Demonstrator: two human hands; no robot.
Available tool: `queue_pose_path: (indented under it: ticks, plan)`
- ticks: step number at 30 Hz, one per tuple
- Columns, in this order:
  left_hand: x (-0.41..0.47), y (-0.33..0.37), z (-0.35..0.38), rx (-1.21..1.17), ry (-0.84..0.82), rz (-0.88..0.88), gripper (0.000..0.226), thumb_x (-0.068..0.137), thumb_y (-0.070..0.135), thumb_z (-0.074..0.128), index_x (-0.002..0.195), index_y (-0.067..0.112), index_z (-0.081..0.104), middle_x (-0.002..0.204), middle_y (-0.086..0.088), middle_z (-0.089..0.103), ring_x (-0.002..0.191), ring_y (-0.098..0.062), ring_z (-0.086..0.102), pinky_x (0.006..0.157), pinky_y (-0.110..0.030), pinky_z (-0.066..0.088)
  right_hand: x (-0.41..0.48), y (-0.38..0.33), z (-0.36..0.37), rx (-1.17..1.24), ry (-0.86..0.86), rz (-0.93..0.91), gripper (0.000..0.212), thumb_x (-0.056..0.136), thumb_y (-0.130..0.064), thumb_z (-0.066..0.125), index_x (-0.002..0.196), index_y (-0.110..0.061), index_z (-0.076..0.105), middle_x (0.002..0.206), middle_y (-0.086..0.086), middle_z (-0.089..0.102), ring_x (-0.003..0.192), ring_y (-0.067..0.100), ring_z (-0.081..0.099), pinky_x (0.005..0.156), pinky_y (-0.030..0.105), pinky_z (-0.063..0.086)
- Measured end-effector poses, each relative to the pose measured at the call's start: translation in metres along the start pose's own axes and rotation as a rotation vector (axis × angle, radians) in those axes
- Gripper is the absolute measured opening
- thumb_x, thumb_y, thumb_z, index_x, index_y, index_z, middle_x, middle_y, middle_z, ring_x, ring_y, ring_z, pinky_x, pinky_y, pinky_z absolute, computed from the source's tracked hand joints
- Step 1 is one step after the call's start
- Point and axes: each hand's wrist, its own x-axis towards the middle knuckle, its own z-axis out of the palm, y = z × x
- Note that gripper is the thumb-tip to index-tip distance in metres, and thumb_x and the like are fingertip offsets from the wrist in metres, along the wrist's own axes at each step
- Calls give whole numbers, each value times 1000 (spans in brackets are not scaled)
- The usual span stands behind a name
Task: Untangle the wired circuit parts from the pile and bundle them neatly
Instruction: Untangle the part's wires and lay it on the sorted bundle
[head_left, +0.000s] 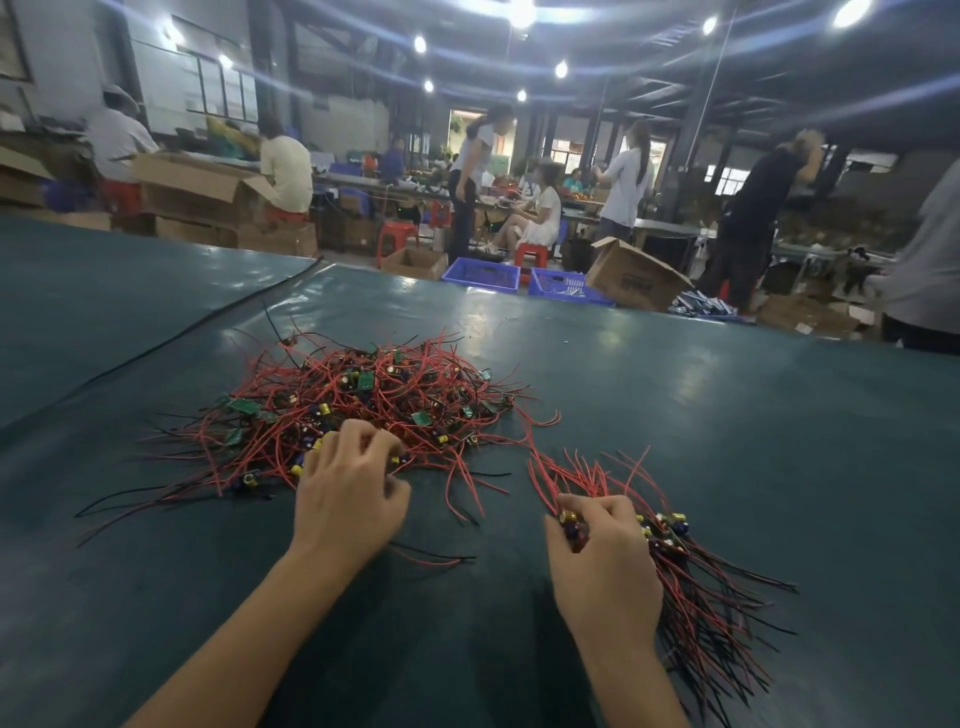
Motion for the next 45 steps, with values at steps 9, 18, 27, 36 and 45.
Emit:
queue_pose_path:
  ticks: [9, 18, 27, 36, 45]
  plan:
    - [2, -15, 7, -210, -58, -43, 15, 92, 20, 64, 97, 11, 75, 87, 2, 62, 77, -15, 60, 68, -34, 54, 1, 1, 0, -6, -30, -88, 37, 89, -29, 69, 125, -22, 65, 111, -9, 58, 102, 12, 54, 79, 23, 42]
    - [5, 6, -1, -634, 225, -105, 30, 93, 34, 54, 109, 16, 73, 77, 11, 64, 62, -8, 59, 56, -20, 50, -7, -2, 22, 370, -263, -59, 27, 93, -26, 65, 118, -17, 67, 109, -14, 61, 105, 4, 60, 93, 29, 52]
    - [3, 38, -4, -1322, -103, -706, 24, 94, 35, 55, 100, 20, 72, 90, -5, 76, 79, -17, 74, 61, -22, 57, -15, -24, 13, 871, -579, 130, 23, 82, -42, 69, 95, -23, 74, 88, 13, 73, 75, 23, 70, 60, 32, 55]
    - [2, 44, -7, -1646, -376, -819, 27, 81, 3, 67, 109, 4, 63, 98, -20, 74, 74, -19, 73, 60, -24, 59, -13, -25, 7, 806, -602, 88, 10, 90, -10, 68, 86, -16, 73, 63, 2, 71, 50, 8, 58, 51, 19, 46]
    - [3, 37, -6, -1797, -264, -719, 14, 71, 7, 69, 83, 8, 77, 96, -16, 74, 80, -22, 74, 61, -25, 59, 0, -19, -4, 1037, -439, 329, 9, 80, -13, 76, 71, -11, 76, 64, 8, 69, 46, 8, 52, 44, 19, 43]
